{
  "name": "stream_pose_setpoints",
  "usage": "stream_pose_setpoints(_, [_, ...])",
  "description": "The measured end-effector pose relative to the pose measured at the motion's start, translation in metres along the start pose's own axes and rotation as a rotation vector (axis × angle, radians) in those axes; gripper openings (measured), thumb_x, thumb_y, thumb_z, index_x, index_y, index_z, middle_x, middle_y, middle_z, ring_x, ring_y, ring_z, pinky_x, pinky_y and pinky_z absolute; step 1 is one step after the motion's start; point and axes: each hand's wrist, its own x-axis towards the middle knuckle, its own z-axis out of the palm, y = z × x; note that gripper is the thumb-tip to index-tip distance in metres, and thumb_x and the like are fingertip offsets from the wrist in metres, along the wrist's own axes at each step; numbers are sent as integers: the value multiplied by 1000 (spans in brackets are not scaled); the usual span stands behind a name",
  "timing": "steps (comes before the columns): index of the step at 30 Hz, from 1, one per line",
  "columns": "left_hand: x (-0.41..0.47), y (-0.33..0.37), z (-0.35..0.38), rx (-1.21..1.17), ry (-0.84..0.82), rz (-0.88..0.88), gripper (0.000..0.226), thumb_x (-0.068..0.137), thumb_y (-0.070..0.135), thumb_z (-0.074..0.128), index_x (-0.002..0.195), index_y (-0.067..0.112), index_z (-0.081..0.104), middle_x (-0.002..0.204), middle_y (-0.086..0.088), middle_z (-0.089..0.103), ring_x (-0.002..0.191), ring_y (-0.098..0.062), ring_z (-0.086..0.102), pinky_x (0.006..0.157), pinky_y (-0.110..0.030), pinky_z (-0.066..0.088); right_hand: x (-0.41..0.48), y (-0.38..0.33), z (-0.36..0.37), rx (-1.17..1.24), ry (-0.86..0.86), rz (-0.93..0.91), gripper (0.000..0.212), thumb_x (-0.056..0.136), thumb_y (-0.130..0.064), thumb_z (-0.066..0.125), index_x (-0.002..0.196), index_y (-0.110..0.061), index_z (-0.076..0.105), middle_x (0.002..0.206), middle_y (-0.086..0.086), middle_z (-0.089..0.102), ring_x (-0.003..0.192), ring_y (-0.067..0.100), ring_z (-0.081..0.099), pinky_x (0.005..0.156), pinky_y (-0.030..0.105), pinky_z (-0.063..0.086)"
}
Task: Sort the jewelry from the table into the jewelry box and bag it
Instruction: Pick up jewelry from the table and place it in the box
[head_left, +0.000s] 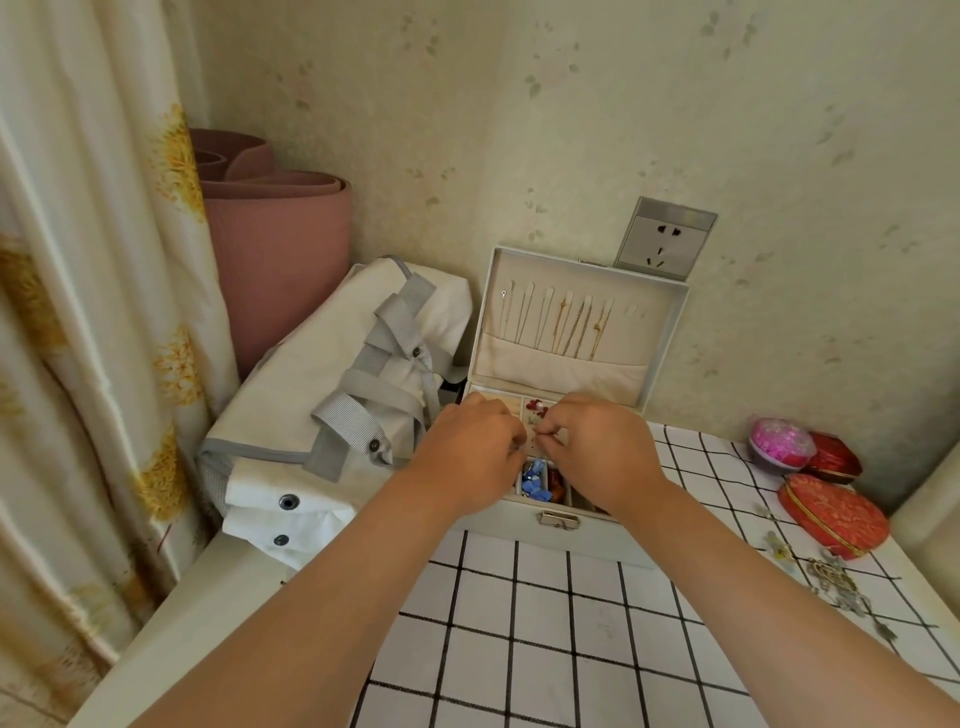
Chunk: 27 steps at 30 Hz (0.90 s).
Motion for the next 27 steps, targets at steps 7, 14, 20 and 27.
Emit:
stream_pose_setpoints(7, [-1, 1, 1, 2, 1, -4, 28, 98, 33, 50, 118, 24, 68, 117, 3, 63, 114, -18, 45, 97, -35, 39, 2, 1, 4, -71, 42, -53, 11, 78, -17, 75, 72, -25, 72, 75, -8, 64, 62, 17, 60, 47, 32, 50])
stream_pose_setpoints(14, [0, 0, 2, -4, 8, 3, 28, 97, 31, 52, 119, 24, 68, 117, 3, 63, 114, -18, 45, 97, -34, 39, -1, 6, 4, -65, 71, -98, 15, 75, -13, 78, 71, -24, 69, 73, -7, 61, 59, 17, 59, 43, 33, 48])
stream_pose_setpoints(20, [-1, 1, 1, 3, 6, 1, 28, 97, 33, 50, 115, 25, 70, 114, 3, 63, 112, -18, 45, 94, -35, 40, 6, -7, 3, -67, 0, -36, 11, 81, -17, 72, 72, -23, 72, 79, -7, 63, 67, 18, 61, 52, 35, 52])
stream_pose_setpoints(27, [0, 1, 0, 18, 0, 1, 29, 97, 34, 50, 118, 24, 67, 116, 3, 62, 114, -18, 45, 97, -35, 39, 4, -3, -9, -48, -159, -31, 13, 90, -24, 64, 87, -30, 75, 88, -10, 66, 82, 12, 61, 66, 31, 51])
